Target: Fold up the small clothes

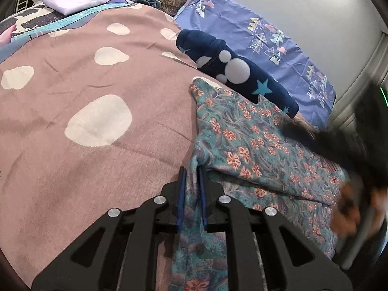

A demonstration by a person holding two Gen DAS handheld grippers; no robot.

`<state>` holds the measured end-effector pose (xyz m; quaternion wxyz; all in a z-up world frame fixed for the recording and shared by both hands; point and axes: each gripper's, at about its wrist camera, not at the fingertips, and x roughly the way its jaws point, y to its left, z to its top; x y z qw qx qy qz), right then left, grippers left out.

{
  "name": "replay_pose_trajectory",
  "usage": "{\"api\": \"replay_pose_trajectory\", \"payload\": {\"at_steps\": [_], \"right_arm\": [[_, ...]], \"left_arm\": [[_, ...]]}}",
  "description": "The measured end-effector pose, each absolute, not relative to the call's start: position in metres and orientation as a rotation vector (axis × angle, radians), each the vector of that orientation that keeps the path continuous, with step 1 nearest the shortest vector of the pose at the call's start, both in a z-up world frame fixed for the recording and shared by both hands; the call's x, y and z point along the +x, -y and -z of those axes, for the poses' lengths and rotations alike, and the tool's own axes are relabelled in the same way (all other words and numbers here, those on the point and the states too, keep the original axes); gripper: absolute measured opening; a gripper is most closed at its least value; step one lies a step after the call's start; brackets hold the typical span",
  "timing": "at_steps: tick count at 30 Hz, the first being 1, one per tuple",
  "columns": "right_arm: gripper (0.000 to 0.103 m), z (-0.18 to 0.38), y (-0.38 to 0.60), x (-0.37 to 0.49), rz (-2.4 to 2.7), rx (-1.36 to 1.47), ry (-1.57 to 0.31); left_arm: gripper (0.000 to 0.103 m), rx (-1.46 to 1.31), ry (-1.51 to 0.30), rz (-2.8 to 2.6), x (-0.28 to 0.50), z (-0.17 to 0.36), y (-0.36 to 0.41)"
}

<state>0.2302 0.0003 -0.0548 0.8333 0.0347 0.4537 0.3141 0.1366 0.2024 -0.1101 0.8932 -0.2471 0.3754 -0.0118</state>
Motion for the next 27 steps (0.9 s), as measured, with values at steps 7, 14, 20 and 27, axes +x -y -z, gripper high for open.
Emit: {"api": "replay_pose_trajectory", "payload": {"at_steps": [7,14,20,27], "right_arm": [[0.002,0.092,0.171,0.182,-0.264,0.176,-0.999],[0.0,0.116,0.2,0.185,-0.311,0.38,-0.989],[0.0,0.096,0.228,0.153,-0.288,0.41,-0.961],[0.017,0.054,0.414,0.082,0.076,0.56,-0.723]], "left_arm": [[0.012,-0.447,-0.713,0.088,0.115,0.087,-0.191],[0.012,-0.297,-0.744,0.16,0.135,0.055,-0.133],[0.017,-0.215,-0.861,0.14,0.185,0.085,-0.083],[0.019,-0.243,-0.876,0.137,0.189,0.11,-0.082]]}}
